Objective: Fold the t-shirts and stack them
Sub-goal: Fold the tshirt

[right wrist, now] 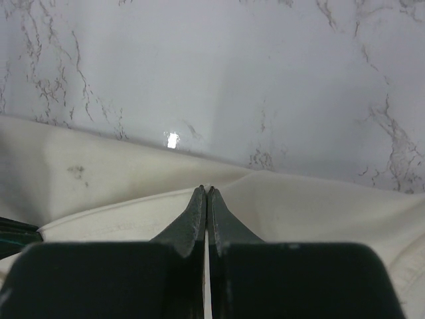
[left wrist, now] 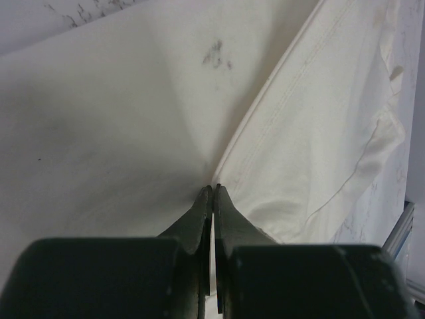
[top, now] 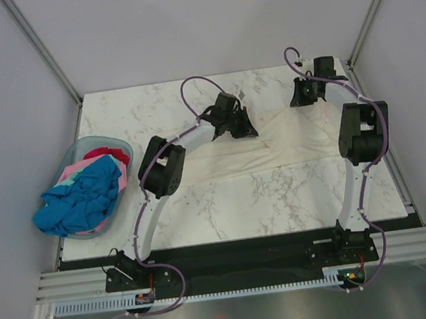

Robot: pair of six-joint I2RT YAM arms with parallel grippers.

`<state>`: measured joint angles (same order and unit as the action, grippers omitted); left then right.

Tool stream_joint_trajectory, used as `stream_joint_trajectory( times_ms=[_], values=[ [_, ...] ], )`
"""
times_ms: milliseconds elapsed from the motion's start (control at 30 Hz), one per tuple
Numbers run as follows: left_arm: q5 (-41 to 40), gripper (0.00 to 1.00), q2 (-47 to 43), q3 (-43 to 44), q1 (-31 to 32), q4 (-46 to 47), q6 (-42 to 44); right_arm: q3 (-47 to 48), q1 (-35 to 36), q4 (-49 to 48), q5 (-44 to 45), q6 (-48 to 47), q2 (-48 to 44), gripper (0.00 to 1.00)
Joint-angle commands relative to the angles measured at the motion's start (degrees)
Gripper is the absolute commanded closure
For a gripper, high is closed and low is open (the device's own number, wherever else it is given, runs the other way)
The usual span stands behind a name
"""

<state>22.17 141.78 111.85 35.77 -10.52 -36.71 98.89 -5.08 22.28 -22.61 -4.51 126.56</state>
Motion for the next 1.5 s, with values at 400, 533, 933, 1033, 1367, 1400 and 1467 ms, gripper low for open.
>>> stream_joint_trajectory(
  times_ms=[400, 533, 933, 1033, 1367, 1400, 1467],
  values=[
    [-3.5, 0.98, -5.1, -2.3, 0.2, -0.4, -0.8, -0.2, 0.2, -5.8, 3.0, -1.6, -0.8, 0.94],
    [-4.2, 0.95, -5.5, -2.6, 0.2, -1.5, -1.1, -0.5, 0.5, -6.9, 2.8, 0.1, -0.6, 0.88],
    [-13.2, 0.67, -17.6, -6.6, 0.2, -12.6, 4.2, 0.1, 0.5, 14.9, 21.4, 21.3, -10.0, 0.64],
    [-10.1, 0.68, -22.0, -11.2, 0.3, -12.6, 4.8, -5.9, 0.5, 19.3, 19.6, 24.5, -12.3, 0.83],
    [-14.4, 0.68, -31.1, -31.1, -0.1, -12.7, 6.6, -22.0, 0.3, 18.2, 24.4, 26.7, -22.1, 1.00],
    [-15.0, 0.68, -31.2, -32.0, -0.3, -12.7, 6.4, -22.6, 0.3, 17.5, 25.1, 26.7, -22.1, 1.00],
    [-17.2, 0.68, -31.2, -35.3, -1.1, -13.0, 5.6, -23.8, 0.2, 16.6, 27.6, 26.0, -21.4, 1.00]
  ],
)
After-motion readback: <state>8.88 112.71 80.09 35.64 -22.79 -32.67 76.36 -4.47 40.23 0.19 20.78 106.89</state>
